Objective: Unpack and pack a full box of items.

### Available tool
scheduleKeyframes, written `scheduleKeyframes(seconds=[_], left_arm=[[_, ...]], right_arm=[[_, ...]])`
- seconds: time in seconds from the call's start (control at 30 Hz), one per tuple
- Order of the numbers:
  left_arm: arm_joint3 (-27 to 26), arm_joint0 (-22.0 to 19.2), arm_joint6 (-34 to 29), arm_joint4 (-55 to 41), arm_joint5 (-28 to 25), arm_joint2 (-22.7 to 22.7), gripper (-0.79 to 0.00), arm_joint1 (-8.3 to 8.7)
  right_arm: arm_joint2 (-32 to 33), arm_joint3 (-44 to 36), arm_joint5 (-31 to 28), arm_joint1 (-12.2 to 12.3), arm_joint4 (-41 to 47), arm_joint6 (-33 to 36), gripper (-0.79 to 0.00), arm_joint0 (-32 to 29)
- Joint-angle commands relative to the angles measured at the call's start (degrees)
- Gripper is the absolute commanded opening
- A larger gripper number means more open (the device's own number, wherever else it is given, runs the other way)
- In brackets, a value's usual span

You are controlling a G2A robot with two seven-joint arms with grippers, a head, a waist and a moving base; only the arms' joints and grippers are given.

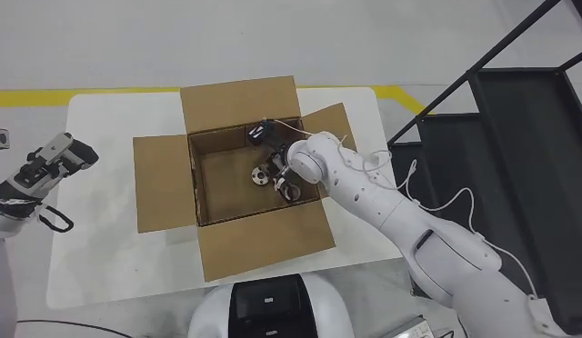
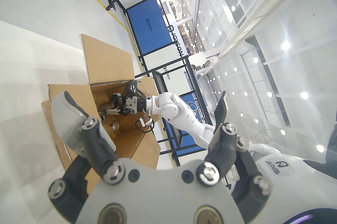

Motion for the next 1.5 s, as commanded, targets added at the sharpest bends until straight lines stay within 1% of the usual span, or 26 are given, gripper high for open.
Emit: scheduleKeyframes(seconds=[0.0,0.17,0.27,0.33,0.47,0.53,0.6,0.67,0.73,0.83,0.93,1.0,1.1,1.2,1.27,1.37,1.43,1.47], left_arm=[[0.00,0.00,0.00,0.00,0.00,0.00,0.000,0.00],[0.00,0.00,0.00,0.00,0.00,0.00,0.000,0.00],[0.00,0.00,0.00,0.00,0.00,0.00,0.000,0.00],[0.00,0.00,0.00,0.00,0.00,0.00,0.000,0.00],[0.00,0.00,0.00,0.00,0.00,0.00,0.000,0.00],[0.00,0.00,0.00,0.00,0.00,0.00,0.000,0.00],[0.00,0.00,0.00,0.00,0.00,0.00,0.000,0.00],[0.00,0.00,0.00,0.00,0.00,0.00,0.000,0.00],[0.05,0.14,1.94,1.77,0.59,0.08,0.000,0.03],[1.83,-0.49,2.77,4.47,0.44,0.46,0.000,0.23],[5.98,-2.31,3.81,5.70,-0.70,1.32,0.000,0.35],[9.23,-3.66,4.54,6.44,-2.28,2.81,0.000,0.31],[13.58,-5.53,4.79,8.82,-4.25,6.27,0.000,0.18],[17.89,-7.84,5.42,11.91,-5.53,10.09,0.000,-0.04],[20.73,-9.60,4.20,11.56,-6.14,12.68,0.000,-0.25],[24.83,-12.51,2.85,11.67,-7.48,15.54,0.000,-0.45],[26.76,-14.08,2.23,10.73,-8.20,17.00,0.000,-0.63],[27.41,-14.66,2.03,10.62,-8.56,17.58,0.000,-0.68]], right_arm=[[1.12,-1.99,-0.06,0.53,-0.83,0.19,0.000,-0.74],[5.51,-10.41,-0.43,2.79,-3.34,2.03,0.000,-4.40],[9.25,-17.57,-1.93,4.47,-3.70,3.78,0.000,-7.89],[12.27,-22.93,-3.99,5.59,-2.17,4.76,0.000,-10.80],[19.86,-32.52,-11.11,7.72,6.84,6.81,0.000,-17.06],[23.26,-36.59,-16.28,8.63,12.64,7.73,0.000,-20.05],[26.67,-39.70,-20.42,9.55,17.75,9.87,0.000,-22.58],[29.62,-42.40,-23.27,10.36,22.17,12.17,0.000,-24.68],[32.30,-44.39,-25.46,11.07,28.04,14.51,0.000,-26.62],[36.61,-45.71,-27.10,12.08,37.73,17.81,0.000,-28.99],[40.89,-45.49,-28.08,13.10,48.84,22.29,0.000,-30.62],[44.10,-45.21,-28.37,13.82,53.36,25.09,0.000,-31.39],[48.84,-44.36,-28.51,14.74,59.13,26.45,0.000,-32.88],[54.54,-42.42,-28.84,15.59,59.38,25.29,0.000,-34.41],[58.15,-42.08,-30.05,16.02,55.28,22.59,0.000,-35.40],[60.43,-39.70,-31.30,16.25,55.05,18.62,0.000,-37.70],[61.94,-37.38,-30.99,16.49,52.89,16.72,0.000,-38.26],[62.06,-36.12,-30.80,16.51,53.27,15.51,0.000,-38.59]])
